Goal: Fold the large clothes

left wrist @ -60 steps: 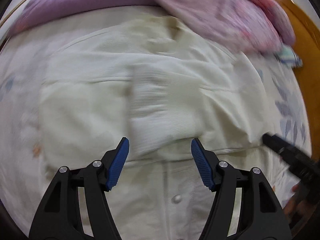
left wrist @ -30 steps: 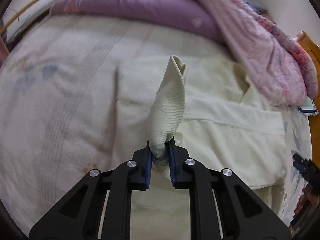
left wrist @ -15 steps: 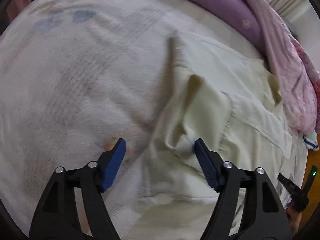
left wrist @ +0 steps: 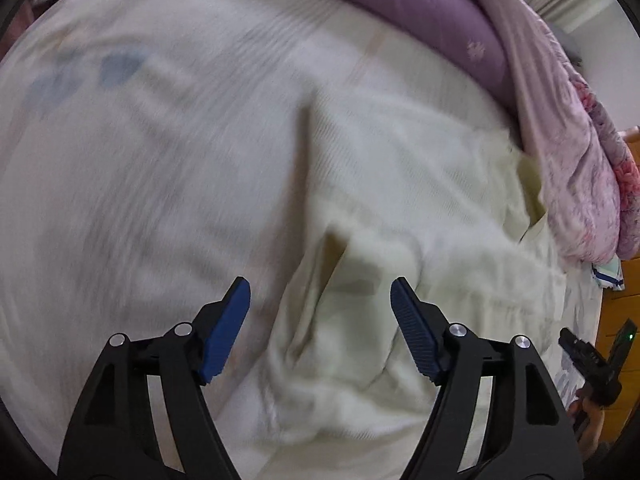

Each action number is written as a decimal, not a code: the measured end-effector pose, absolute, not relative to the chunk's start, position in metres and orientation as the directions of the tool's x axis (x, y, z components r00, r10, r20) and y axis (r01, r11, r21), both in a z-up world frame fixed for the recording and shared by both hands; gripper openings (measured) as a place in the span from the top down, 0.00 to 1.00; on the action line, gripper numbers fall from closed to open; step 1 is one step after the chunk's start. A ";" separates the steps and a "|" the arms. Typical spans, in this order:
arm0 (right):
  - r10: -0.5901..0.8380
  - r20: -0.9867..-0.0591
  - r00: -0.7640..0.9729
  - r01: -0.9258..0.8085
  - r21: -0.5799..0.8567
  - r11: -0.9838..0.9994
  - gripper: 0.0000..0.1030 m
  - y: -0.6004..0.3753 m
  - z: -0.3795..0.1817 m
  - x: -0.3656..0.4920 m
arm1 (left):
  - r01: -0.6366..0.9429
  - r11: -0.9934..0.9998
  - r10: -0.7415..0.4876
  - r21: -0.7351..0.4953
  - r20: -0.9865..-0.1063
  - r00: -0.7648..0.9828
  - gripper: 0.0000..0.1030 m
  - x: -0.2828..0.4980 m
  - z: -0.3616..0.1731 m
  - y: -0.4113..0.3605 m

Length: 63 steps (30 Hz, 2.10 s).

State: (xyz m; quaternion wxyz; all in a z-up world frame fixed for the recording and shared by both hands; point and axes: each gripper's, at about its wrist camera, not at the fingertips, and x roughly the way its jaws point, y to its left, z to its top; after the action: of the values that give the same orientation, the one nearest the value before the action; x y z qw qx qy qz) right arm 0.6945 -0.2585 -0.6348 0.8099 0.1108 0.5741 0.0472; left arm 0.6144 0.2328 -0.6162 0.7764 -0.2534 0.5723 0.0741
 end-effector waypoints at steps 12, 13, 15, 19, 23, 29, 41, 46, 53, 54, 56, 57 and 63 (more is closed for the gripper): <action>0.118 -0.961 0.250 -0.298 0.039 0.954 0.46 -0.208 -0.659 0.817 | -0.186 0.975 -0.072 -0.118 -0.969 0.238 0.28 0.745 -0.632 0.231; 0.116 -0.969 0.218 -0.324 0.040 0.945 0.41 -0.199 -0.667 0.826 | -0.153 0.984 -0.058 -0.094 -0.972 0.226 0.25 0.755 -0.637 0.229; 0.081 -0.974 0.210 -0.349 0.003 0.937 0.40 -0.193 -0.676 0.836 | -0.125 0.990 -0.040 -0.064 -0.981 0.188 0.24 0.767 -0.647 0.225; 0.031 -0.987 0.160 -0.344 -0.026 0.938 0.27 -0.199 -0.699 0.857 | -0.047 0.999 0.024 0.016 -0.984 0.175 0.13 0.785 -0.658 0.215; 0.058 -0.987 0.148 -0.361 0.000 0.933 0.21 -0.206 -0.711 0.863 | -0.004 0.999 0.042 0.042 -0.986 0.161 0.12 0.800 -0.671 0.211; 0.095 -0.985 0.141 -0.347 0.040 0.937 0.22 -0.221 -0.716 0.863 | 0.020 1.000 -0.002 0.002 -0.981 0.196 0.36 0.806 -0.672 0.212; 0.067 -0.981 0.183 -0.390 -0.010 0.921 0.93 -0.201 -0.686 0.815 | 0.081 0.991 0.076 0.107 -0.945 0.318 0.93 0.776 -0.635 0.179; 0.124 -0.942 0.311 -0.353 0.007 0.935 0.93 -0.210 -0.638 0.775 | 0.074 0.993 0.052 0.090 -0.912 0.408 0.93 0.743 -0.587 0.175; 0.218 -0.904 0.368 -0.364 0.076 0.928 0.94 -0.235 -0.588 0.683 | 0.044 0.998 0.012 0.036 -0.890 0.457 0.93 0.675 -0.530 0.164; 0.233 -0.901 0.365 -0.364 0.092 0.927 0.94 -0.235 -0.581 0.672 | 0.038 0.999 0.015 0.037 -0.889 0.457 0.93 0.661 -0.526 0.159; 0.252 -0.897 0.363 -0.368 0.111 0.923 0.94 -0.235 -0.574 0.646 | 0.019 1.000 0.013 0.024 -0.894 0.449 0.93 0.639 -0.519 0.160; 0.262 -0.895 0.362 -0.367 0.122 0.922 0.94 -0.235 -0.573 0.633 | 0.004 1.000 0.014 0.018 -0.894 0.448 0.93 0.627 -0.517 0.161; 0.279 -0.887 0.367 -0.368 0.137 0.920 0.94 -0.240 -0.549 0.565 | -0.075 0.997 0.041 0.008 -0.894 0.446 0.93 0.558 -0.507 0.165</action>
State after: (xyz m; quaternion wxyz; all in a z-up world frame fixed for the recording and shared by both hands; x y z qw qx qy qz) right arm 0.5653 -0.2396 -0.5486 0.8258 -0.0421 0.5271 0.1960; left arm 0.5583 0.1648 -0.5070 0.8502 -0.0162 0.5250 0.0339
